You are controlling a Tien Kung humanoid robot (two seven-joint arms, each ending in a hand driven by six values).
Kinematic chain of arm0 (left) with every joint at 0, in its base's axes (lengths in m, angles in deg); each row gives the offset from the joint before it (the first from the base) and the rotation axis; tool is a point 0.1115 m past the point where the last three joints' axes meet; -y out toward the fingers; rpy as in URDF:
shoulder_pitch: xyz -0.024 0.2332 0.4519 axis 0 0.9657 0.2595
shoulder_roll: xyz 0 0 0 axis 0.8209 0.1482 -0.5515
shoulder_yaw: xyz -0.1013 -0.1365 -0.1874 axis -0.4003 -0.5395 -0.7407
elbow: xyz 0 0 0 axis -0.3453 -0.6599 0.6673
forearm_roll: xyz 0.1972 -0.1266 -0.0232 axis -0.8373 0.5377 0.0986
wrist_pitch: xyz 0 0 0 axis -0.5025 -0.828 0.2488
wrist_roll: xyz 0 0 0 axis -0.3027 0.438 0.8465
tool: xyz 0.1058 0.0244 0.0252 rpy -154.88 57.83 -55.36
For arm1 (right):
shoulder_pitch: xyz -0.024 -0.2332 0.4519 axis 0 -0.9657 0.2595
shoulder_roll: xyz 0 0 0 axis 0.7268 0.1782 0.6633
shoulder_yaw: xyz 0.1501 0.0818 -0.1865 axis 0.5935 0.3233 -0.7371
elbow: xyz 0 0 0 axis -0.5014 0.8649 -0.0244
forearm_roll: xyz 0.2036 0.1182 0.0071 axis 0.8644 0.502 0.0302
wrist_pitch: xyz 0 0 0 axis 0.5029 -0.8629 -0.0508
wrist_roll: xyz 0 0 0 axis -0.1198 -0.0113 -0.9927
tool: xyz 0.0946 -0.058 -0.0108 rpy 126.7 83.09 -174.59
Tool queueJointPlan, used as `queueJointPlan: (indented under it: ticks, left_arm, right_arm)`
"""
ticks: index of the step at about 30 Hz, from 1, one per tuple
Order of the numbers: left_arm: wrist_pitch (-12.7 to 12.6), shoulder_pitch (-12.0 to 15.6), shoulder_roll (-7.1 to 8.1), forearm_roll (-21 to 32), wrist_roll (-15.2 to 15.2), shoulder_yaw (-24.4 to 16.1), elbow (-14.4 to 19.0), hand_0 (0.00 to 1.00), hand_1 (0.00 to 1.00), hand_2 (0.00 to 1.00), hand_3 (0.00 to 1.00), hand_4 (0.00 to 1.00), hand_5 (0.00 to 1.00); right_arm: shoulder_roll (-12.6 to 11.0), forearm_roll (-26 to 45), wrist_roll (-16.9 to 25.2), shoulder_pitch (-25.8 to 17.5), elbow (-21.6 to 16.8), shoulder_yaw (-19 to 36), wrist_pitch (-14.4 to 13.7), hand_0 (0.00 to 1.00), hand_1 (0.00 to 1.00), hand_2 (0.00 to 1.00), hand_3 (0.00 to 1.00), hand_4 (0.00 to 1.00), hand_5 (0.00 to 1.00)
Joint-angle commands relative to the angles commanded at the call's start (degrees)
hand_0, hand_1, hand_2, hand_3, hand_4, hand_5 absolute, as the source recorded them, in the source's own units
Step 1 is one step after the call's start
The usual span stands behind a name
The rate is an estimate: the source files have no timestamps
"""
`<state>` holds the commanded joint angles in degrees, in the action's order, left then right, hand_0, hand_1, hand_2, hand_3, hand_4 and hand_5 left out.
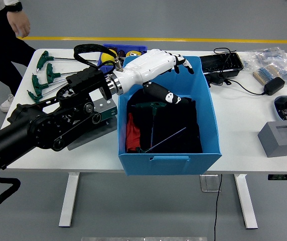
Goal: Lift tool from toolbox,place it in box,lift tool from toolbox,place it in box
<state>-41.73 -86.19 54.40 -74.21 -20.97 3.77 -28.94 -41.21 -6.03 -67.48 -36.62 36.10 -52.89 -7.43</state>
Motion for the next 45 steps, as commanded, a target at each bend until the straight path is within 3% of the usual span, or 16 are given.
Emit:
queueJointPlan:
  ticks: [3, 4, 7, 10, 12, 15, 19, 21, 22, 26, 27, 28, 31, 38, 45]
  left_arm:
    - [1.6, 4.2, 1.65, 0.4, -2.3, -5.8, 3.3, 0.475, 0.554, 0.745, 0.660, 0.921, 0.572]
    - [2.4, 5.4, 2.26, 0.3, -3.3, -7.6, 4.4, 0.424, 0.477, 0.637, 0.597, 0.862, 0.544]
    - [4.9, 9.9, 3.73, 0.7, -5.4, -14.0, 7.0, 0.424, 0.477, 0.637, 0.597, 0.862, 0.544]
    - [6.9, 15.7, 5.03, 4.9, -7.3, -21.4, 9.9, 0.432, 0.471, 0.635, 0.606, 0.903, 0.580]
    - [7.4, 19.2, 5.13, 8.1, -8.3, -25.3, 11.4, 0.432, 0.471, 0.635, 0.606, 0.903, 0.580]
    - [7.8, 25.0, 3.92, 13.3, -8.6, -31.1, 13.5, 0.432, 0.471, 0.635, 0.606, 0.903, 0.580]
    - [6.6, 33.2, 0.42, 21.6, -7.8, -37.2, 15.8, 0.453, 0.508, 0.666, 0.617, 0.905, 0.582]
    - [5.4, 37.0, -1.22, 26.4, -6.9, -38.2, 16.5, 0.453, 0.508, 0.666, 0.617, 0.905, 0.582]
    - [4.8, 38.6, -1.89, 29.0, -6.4, -38.4, 16.9, 0.570, 0.658, 0.734, 0.674, 0.911, 0.619]
    - [2.3, 44.2, -4.02, 38.7, -3.0, -37.9, 18.4, 0.570, 0.658, 0.734, 0.674, 0.911, 0.619]
    - [2.2, 44.9, -4.25, 40.9, -2.7, -37.9, 18.6, 0.570, 0.658, 0.734, 0.674, 0.911, 0.619]
    - [1.9, 46.1, -4.68, 43.2, -2.0, -38.4, 19.2, 0.634, 0.719, 0.765, 0.705, 0.917, 0.675]
    - [2.5, 48.7, -5.07, 49.7, -1.5, -40.2, 20.3, 0.634, 0.719, 0.765, 0.705, 0.917, 0.675]
    - [4.1, 49.9, -3.29, 49.3, -3.1, -43.0, 20.8, 0.642, 0.713, 0.762, 0.702, 0.923, 0.693]
    - [5.7, 49.2, -3.71, 44.5, -8.2, -46.2, 21.5, 0.640, 0.708, 0.763, 0.702, 0.928, 0.699]
  right_arm:
    - [0.1, 0.4, 0.2, 0.0, 0.0, -0.4, -0.1, 0.630, 0.607, 0.674, 0.548, 0.763, 0.663]
    - [0.2, 0.6, 0.2, -0.1, -0.1, -0.5, -0.1, 0.630, 0.608, 0.674, 0.549, 0.763, 0.664]
    - [0.3, 1.4, 0.4, -0.2, -0.1, -0.8, -0.2, 0.630, 0.608, 0.674, 0.549, 0.763, 0.664]
    - [0.4, 1.9, 0.6, -0.4, -0.1, -1.2, -0.3, 0.630, 0.607, 0.674, 0.549, 0.763, 0.664]
    - [0.4, 1.9, 0.6, -0.5, -0.1, -1.2, -0.3, 0.630, 0.607, 0.674, 0.549, 0.763, 0.664]
    - [0.6, 1.9, 0.6, -0.5, -0.2, -1.3, -0.4, 0.630, 0.607, 0.674, 0.549, 0.763, 0.664]
    - [0.7, 2.3, 0.7, -0.5, -0.2, -1.6, -0.5, 0.630, 0.607, 0.674, 0.548, 0.762, 0.666]
    - [0.7, 2.6, 0.8, -0.4, -0.3, -1.9, -0.5, 0.630, 0.607, 0.674, 0.548, 0.762, 0.666]
    - [0.7, 2.8, 0.9, -0.4, -0.3, -2.0, -0.5, 0.630, 0.607, 0.674, 0.548, 0.762, 0.665]
    - [0.7, 3.9, 1.1, -0.4, -0.3, -2.6, -0.5, 0.630, 0.607, 0.674, 0.548, 0.762, 0.665]
    - [0.8, 4.0, 1.2, -0.4, -0.3, -2.6, -0.5, 0.630, 0.607, 0.674, 0.548, 0.762, 0.665]
    - [0.8, 4.4, 1.2, -0.4, -0.3, -2.7, -0.6, 0.630, 0.606, 0.674, 0.548, 0.762, 0.665]
    - [0.8, 5.1, 1.4, -0.4, -0.3, -2.9, -0.6, 0.630, 0.606, 0.674, 0.548, 0.762, 0.665]
    - [0.9, 5.5, 1.5, 0.1, -0.5, -3.5, -0.7, 0.629, 0.605, 0.675, 0.549, 0.761, 0.664]
    - [1.2, 5.0, 1.1, 0.3, -0.6, -3.5, -0.6, 0.627, 0.606, 0.676, 0.548, 0.761, 0.664]
